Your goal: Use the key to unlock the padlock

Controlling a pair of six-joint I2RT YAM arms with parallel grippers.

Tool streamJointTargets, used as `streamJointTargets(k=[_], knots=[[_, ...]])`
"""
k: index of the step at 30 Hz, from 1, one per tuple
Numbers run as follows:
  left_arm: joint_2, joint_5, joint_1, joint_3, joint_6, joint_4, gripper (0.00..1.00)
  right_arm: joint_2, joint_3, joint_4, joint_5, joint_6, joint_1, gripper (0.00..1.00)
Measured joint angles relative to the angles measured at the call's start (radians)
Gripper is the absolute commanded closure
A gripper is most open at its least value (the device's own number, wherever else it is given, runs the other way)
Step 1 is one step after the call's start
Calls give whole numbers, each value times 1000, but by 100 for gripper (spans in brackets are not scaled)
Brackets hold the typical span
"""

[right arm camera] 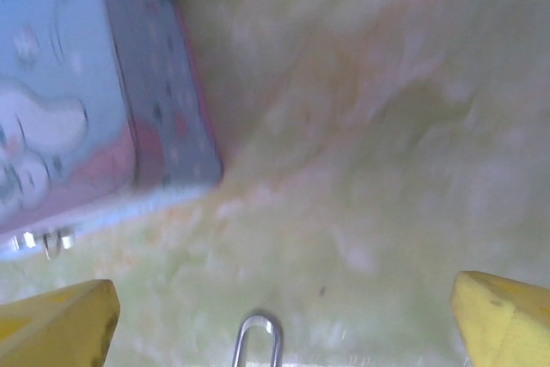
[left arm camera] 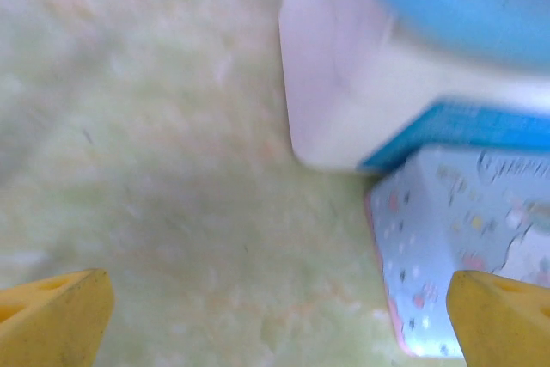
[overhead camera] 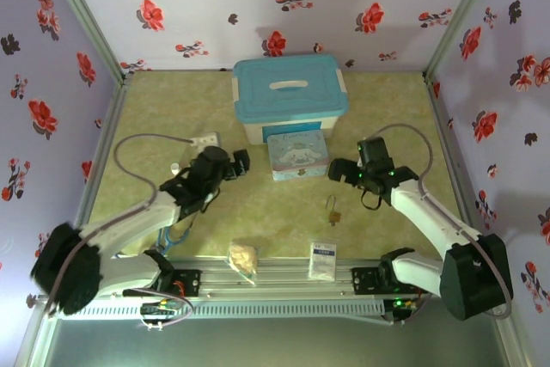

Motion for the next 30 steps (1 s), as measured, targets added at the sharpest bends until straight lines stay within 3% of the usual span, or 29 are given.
streamJointTargets(k=[5, 10, 16, 24, 30], knots=[[-111, -62, 126, -42, 229, 83, 0, 70, 86, 92, 85, -73, -108, 1], [79, -52, 278, -48, 455, 192, 0, 111, 60, 272, 173, -163, -260, 1], [250, 34, 398, -44, 612, 287, 0, 129, -95, 552, 261, -313, -280, 1], [275, 120, 561, -9, 643, 323, 0, 232, -266, 885, 275, -348, -284, 1], [323, 182, 583, -62, 640, 396, 0, 323, -298, 1098, 274, -349, -286, 1]])
